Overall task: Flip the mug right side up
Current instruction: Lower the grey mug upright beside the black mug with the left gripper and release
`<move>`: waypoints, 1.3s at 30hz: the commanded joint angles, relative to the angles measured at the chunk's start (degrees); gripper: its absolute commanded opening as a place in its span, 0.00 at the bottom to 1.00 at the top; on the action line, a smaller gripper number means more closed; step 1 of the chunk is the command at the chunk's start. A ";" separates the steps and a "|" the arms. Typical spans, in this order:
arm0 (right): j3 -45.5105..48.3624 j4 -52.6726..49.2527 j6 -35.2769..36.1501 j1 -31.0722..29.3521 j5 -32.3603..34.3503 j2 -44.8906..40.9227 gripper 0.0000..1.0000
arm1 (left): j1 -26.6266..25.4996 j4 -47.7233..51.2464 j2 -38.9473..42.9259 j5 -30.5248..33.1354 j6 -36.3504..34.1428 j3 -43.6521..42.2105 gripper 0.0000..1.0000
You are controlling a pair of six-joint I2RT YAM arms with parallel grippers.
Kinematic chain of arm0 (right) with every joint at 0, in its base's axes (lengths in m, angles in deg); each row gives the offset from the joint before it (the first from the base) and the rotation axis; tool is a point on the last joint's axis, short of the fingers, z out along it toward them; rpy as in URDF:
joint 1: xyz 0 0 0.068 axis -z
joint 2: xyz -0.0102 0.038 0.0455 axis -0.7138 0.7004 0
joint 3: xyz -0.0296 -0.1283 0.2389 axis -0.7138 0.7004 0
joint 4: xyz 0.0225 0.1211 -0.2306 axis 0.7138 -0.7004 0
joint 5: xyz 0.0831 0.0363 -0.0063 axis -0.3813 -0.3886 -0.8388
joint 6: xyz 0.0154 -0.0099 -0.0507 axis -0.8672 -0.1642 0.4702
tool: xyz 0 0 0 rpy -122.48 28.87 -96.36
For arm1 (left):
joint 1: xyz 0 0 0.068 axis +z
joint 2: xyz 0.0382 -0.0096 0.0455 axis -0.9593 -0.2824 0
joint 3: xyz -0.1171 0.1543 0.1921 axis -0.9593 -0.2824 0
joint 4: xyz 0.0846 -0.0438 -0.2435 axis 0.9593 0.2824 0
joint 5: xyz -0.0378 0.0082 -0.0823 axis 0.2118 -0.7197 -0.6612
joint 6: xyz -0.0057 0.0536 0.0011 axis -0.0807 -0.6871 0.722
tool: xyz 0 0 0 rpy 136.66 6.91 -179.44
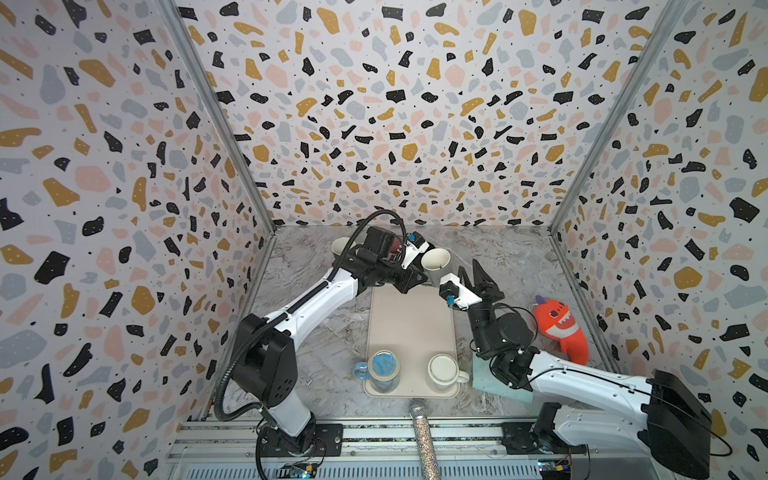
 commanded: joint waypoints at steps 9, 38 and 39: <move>0.81 -10.99 -16.94 2.57 -0.52 -11.78 0.44 | -3.12 -9.60 -9.17 7.44 5.80 11.79 0.00; 3.70 -19.02 -25.41 4.25 -0.52 -20.97 0.45 | -9.02 -5.17 -36.49 28.72 7.39 39.87 0.00; 3.75 -19.11 -25.50 4.33 -0.56 -21.11 0.46 | -9.11 -5.12 -36.80 29.06 7.39 40.13 0.00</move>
